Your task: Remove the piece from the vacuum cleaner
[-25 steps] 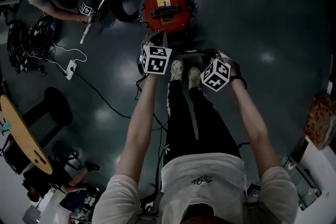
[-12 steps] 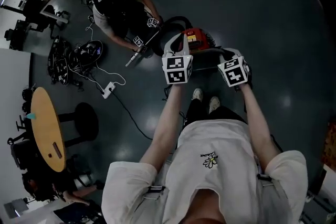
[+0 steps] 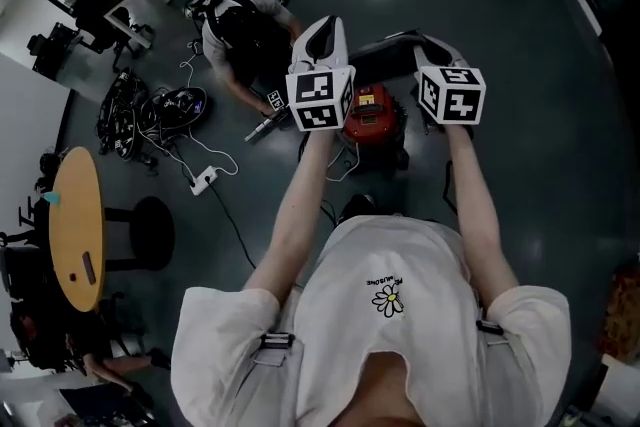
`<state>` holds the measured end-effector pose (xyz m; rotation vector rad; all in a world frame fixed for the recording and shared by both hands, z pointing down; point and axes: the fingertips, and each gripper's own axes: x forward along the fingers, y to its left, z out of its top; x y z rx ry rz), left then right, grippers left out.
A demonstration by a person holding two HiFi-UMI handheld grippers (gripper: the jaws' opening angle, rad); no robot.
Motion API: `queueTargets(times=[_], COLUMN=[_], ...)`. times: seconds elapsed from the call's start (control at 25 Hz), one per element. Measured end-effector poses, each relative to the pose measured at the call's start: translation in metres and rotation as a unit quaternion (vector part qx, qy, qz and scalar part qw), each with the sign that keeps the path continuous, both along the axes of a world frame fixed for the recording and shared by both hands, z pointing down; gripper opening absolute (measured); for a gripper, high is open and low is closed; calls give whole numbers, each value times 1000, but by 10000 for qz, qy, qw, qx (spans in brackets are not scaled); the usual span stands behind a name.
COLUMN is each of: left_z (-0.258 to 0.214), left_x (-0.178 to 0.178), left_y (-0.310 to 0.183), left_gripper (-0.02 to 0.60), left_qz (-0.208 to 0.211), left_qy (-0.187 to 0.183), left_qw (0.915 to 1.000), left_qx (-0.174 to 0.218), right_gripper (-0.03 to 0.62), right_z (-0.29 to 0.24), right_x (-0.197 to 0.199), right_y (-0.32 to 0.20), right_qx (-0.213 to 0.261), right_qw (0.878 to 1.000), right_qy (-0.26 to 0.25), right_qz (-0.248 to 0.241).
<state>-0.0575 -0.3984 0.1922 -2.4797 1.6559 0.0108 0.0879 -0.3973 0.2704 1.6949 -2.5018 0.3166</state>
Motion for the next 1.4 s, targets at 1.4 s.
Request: queueTargets(times=[1.4], left_z=[-35], left_x=[16], left_y=[11], left_gripper=[0], left_qz=[-24], left_qy=[412], left_qw=[9984], left_qx=[389], right_gripper=[38], right_z=[-66], right_x=[10], right_y=[11], right_qx=[919], right_qw=[9955], right_qy=[158], right_qz=[156])
